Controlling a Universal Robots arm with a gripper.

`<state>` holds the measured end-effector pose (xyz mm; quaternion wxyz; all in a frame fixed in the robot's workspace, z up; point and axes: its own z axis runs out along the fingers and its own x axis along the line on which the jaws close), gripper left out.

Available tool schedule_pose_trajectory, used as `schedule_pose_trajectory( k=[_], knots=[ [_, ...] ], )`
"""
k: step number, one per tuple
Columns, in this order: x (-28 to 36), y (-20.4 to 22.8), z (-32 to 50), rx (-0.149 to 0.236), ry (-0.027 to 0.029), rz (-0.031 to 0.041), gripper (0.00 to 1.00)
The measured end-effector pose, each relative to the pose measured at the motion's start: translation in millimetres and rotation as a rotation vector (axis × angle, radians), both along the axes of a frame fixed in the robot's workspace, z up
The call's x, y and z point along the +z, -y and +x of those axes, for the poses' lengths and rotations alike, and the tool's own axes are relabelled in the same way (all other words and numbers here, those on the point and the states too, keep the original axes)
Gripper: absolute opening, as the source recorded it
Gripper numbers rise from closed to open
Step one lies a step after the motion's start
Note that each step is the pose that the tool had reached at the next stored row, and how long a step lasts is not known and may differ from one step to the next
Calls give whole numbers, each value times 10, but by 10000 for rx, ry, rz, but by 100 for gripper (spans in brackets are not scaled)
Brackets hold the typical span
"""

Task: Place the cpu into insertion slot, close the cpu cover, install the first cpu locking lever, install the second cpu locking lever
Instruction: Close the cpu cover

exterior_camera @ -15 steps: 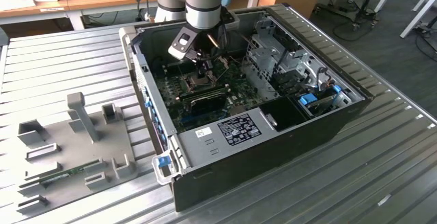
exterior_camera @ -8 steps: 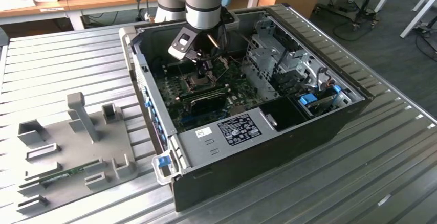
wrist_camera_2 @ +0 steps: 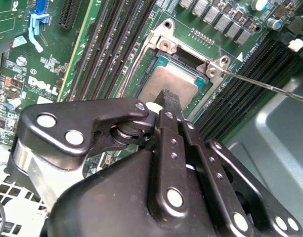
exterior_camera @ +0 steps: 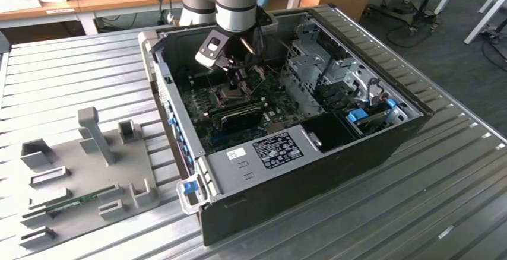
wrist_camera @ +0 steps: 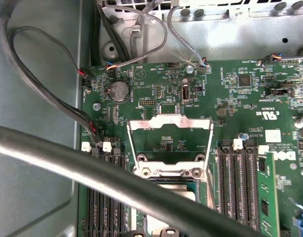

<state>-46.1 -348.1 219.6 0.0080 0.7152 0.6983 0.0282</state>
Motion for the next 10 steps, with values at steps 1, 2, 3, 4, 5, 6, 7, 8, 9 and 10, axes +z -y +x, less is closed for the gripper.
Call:
schedule_pose_trajectory(
  k=[1, 2, 3, 4, 5, 6, 7, 8, 9, 10],
  knots=[
    [14, 0, 0, 0, -1, -1, 11],
    [24, 0, 0, 0, 0, 0, 11],
    [31, 0, 0, 0, -1, 0, 11],
    [33, 0, 0, 0, 1, 2, 11],
    [33, -1, 0, 1, 2, 3, 11],
    [33, -1, 1, 1, 2, 4, 11],
    [33, 0, 0, 0, 1, 3, 11],
    [34, 0, 0, 0, 0, 1, 11],
    [34, 0, 0, 0, 0, 0, 11],
    [36, 0, 0, 1, 0, 0, 11]
  ],
)
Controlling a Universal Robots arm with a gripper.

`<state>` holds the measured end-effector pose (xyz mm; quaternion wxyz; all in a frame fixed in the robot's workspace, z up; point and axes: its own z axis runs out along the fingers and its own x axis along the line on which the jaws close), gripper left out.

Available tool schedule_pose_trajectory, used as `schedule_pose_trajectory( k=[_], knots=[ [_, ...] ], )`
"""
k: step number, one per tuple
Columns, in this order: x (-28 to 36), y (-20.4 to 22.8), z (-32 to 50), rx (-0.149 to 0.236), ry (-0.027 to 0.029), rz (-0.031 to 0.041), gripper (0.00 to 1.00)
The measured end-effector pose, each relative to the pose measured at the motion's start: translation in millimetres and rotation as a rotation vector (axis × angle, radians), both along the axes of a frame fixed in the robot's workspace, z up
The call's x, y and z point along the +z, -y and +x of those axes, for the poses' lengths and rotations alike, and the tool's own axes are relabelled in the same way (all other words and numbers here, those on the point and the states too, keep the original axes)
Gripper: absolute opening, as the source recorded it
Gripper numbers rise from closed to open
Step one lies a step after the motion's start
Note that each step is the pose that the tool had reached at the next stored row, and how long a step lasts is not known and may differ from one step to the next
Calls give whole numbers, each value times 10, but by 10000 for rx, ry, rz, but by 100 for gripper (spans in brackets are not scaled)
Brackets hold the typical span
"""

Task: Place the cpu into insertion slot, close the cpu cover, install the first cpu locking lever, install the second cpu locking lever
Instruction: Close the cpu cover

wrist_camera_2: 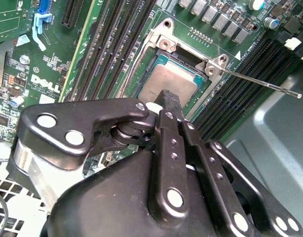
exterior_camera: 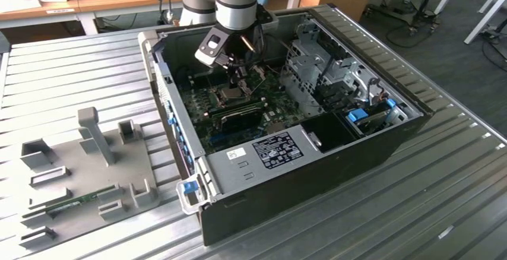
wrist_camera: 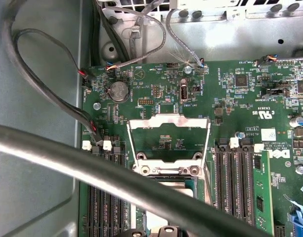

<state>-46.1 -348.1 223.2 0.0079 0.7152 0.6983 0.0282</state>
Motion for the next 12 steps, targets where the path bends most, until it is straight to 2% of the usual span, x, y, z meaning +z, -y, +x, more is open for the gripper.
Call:
schedule_pose_trajectory(
  k=[7, 12],
  knots=[
    [73, 0, 0, 0, 0, -1, 11],
    [165, 0, 0, 0, 0, -1, 11]
  ],
)
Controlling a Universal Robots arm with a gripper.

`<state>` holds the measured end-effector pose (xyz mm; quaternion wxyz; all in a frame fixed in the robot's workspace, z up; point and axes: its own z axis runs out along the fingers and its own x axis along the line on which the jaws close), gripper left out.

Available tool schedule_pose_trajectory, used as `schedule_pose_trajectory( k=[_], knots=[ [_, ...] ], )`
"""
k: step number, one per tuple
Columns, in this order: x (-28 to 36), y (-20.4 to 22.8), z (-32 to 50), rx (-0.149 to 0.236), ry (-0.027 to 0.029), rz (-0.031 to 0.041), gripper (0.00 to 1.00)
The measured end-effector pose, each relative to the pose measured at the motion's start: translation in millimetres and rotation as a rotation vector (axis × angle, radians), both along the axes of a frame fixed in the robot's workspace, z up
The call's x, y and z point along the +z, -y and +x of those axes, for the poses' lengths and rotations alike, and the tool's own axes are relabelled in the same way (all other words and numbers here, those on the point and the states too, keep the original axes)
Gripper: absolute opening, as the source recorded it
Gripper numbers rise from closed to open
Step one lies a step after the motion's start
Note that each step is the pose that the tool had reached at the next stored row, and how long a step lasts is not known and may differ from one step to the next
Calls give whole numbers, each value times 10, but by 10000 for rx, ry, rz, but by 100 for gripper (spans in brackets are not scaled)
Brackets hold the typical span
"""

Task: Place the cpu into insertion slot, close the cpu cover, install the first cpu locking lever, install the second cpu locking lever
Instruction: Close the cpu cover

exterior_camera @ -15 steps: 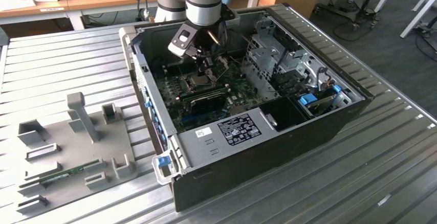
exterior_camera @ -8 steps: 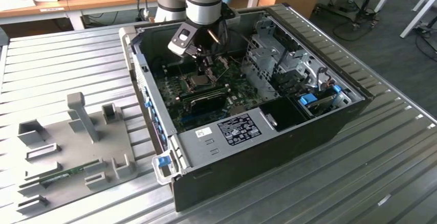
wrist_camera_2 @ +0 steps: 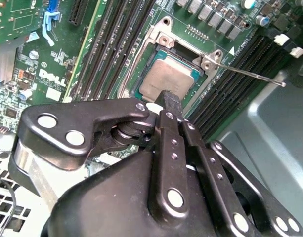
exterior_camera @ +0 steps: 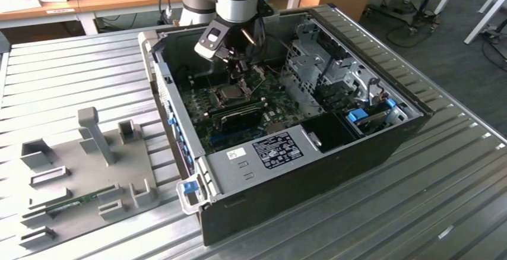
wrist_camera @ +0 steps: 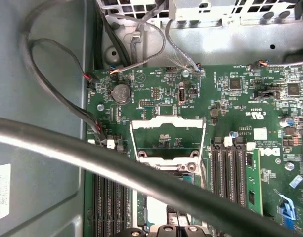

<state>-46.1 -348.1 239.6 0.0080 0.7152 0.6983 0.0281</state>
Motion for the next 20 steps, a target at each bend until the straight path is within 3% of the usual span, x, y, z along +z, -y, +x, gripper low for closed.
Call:
schedule_pose_trajectory(
  k=[3, 10, 20],
  knots=[
    [44, 0, 0, 0, 0, 0, 11],
    [57, 0, 0, 0, -2, -4, 11],
    [189, 0, 0, 0, 0, 0, 11]
  ],
)
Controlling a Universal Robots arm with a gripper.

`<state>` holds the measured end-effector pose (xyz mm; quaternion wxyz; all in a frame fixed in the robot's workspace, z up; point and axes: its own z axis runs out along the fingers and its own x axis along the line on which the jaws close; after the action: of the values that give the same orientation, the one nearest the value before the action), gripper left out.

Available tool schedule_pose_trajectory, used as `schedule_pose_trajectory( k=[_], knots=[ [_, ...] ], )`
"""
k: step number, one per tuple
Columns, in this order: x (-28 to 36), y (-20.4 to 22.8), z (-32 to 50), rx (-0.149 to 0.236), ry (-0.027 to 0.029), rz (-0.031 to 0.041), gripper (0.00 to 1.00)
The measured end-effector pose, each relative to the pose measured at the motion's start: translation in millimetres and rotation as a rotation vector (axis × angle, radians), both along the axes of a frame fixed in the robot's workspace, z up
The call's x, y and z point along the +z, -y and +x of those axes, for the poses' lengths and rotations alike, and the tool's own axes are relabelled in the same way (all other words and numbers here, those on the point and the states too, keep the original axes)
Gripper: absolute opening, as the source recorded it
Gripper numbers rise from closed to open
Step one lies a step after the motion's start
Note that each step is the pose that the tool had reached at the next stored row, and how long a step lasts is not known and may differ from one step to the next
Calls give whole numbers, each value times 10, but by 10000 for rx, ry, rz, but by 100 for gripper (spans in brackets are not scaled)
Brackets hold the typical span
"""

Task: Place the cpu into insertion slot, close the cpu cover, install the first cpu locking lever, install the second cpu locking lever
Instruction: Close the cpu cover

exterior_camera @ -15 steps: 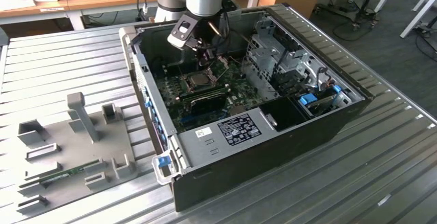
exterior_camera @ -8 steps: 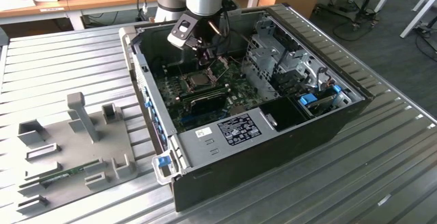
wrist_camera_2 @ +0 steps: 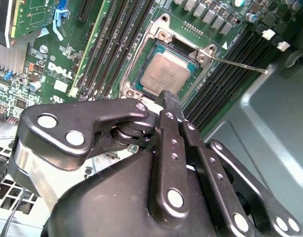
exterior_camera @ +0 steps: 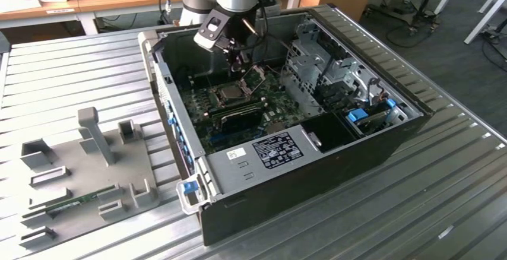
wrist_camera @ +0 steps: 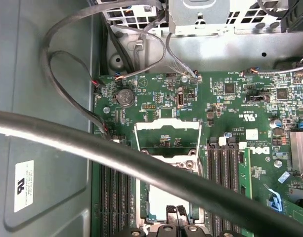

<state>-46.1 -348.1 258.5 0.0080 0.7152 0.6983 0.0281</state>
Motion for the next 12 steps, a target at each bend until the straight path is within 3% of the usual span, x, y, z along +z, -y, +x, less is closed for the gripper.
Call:
schedule_pose_trajectory(
  k=[5, 12],
  knots=[
    [3, 0, 0, 0, -1, 4, 11],
    [63, 0, 0, 0, 1, 9, 11]
  ],
)
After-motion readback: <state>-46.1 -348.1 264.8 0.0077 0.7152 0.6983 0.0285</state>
